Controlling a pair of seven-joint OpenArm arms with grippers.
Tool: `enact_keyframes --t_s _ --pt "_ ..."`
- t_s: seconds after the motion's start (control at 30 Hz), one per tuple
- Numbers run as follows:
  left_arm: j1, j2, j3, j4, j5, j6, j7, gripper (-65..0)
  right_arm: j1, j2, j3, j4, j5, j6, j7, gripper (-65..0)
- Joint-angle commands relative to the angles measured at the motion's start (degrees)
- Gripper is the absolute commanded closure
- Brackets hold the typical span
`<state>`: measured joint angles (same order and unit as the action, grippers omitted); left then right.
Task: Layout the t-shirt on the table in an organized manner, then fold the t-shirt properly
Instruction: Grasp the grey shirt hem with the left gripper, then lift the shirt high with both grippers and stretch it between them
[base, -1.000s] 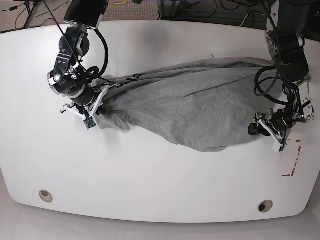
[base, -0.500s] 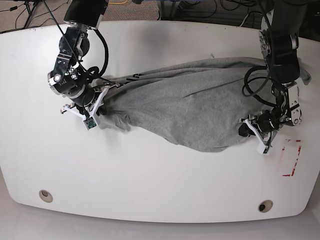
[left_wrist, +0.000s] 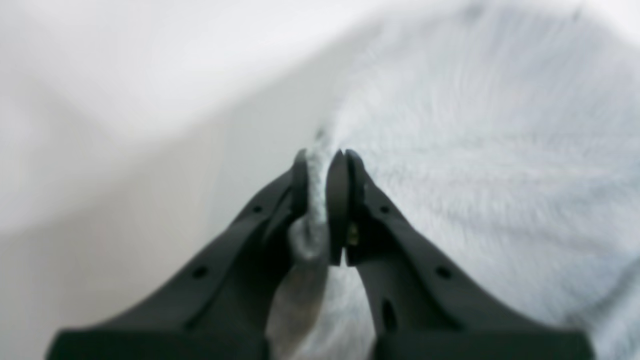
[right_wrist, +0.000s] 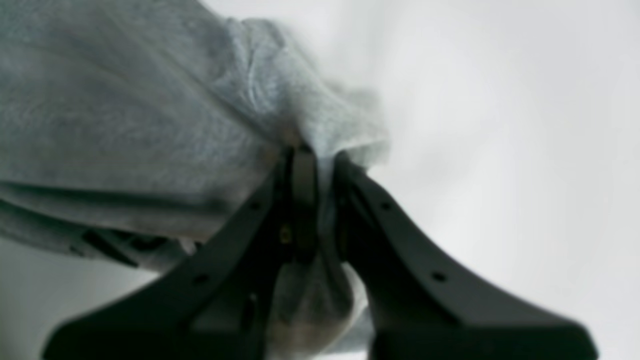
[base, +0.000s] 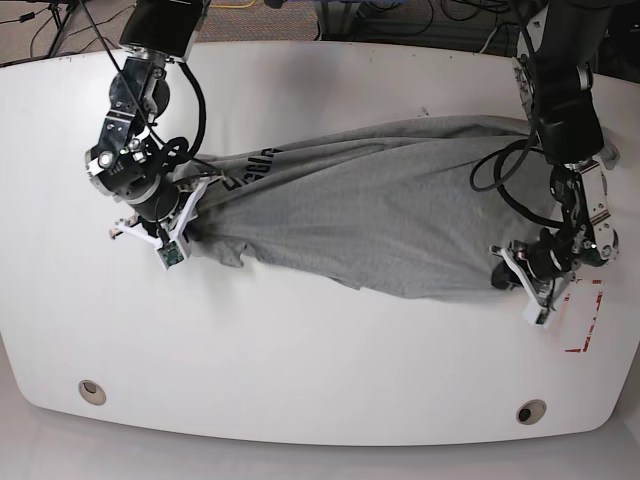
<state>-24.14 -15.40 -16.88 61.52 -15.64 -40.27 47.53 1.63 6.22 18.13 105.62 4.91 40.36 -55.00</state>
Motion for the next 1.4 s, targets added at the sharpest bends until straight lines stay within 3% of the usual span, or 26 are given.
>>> enact_keyframes --t_s 0.0,0.57,0.87,1.07,1.37 --pt "-2.36 -1.17 -1.88 5.96 -0.76 0.27 0.87 -0.1 3.25 2.18 0.2 2.2 0.32 -0.36 1.42 -0.8" --pt "-13.53 0.23 -3.03 26.0 -0.76 0.27 12.12 -0.1 21.18 10.79 -0.42 -2.99 0.32 -0.36 1.16 -1.1" --pt "-22.14 0.23 -3.03 30.4 -0.76 0.93 12.38 -0.1 35.34 15.89 -6.04 -7.38 0.32 -0.36 1.07 -1.3" --pt "-29.27 0.15 -3.12 33.12 -0.76 2.43 15.64 -0.3 45.36 18.79 -8.94 -9.23 0.32 -0.36 0.89 -1.3" --pt "-36.03 0.06 -6.02 35.14 -0.76 2.34 19.68 -0.3 52.92 21.69 -12.2 -8.88 0.85 -0.36 -3.41 -1.3"
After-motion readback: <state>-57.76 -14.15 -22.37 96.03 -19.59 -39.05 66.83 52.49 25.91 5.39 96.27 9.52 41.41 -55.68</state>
